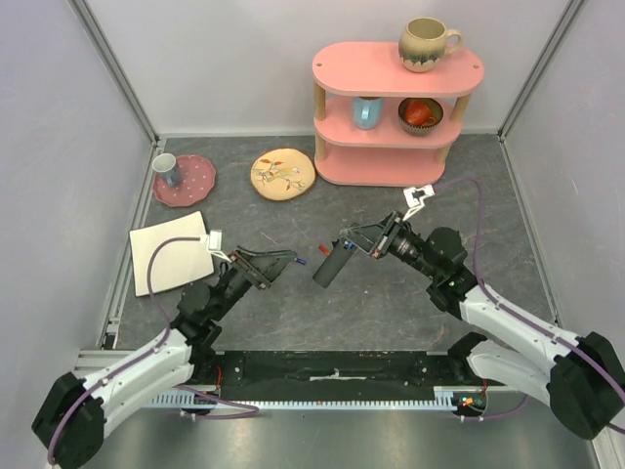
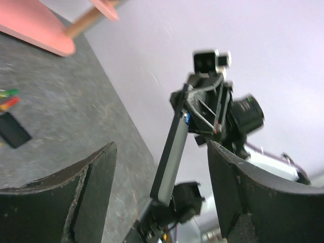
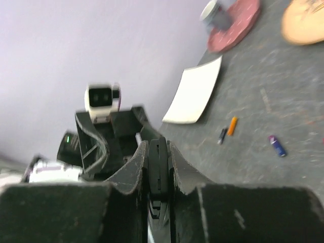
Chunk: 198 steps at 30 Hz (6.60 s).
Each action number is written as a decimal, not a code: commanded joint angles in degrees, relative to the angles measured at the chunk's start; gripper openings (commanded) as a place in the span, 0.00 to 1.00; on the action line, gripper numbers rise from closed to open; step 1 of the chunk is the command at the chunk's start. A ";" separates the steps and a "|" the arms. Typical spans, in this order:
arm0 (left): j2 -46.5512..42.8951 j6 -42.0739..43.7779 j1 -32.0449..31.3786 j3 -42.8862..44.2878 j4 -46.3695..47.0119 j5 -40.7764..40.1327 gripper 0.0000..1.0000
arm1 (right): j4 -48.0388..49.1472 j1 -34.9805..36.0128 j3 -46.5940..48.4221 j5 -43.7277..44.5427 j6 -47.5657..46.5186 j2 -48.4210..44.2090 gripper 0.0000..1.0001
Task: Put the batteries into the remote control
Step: Adjust the remote control.
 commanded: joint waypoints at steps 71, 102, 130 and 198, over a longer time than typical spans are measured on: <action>32.06 11.31 -14.04 7.22 42.43 -16.66 0.03 | 17.44 9.34 -10.44 29.31 12.94 -4.07 0.39; 15.44 10.41 4.95 22.50 -22.48 41.33 0.02 | -32.66 -9.56 17.68 -2.40 -18.61 -5.49 0.91; 30.13 36.88 5.48 44.83 -59.17 63.40 0.02 | -21.78 -10.53 4.85 -33.88 -14.49 -5.92 0.72; 9.20 1.54 1.44 3.78 8.40 -5.40 0.77 | 8.89 2.91 -8.93 0.12 2.64 -4.51 0.00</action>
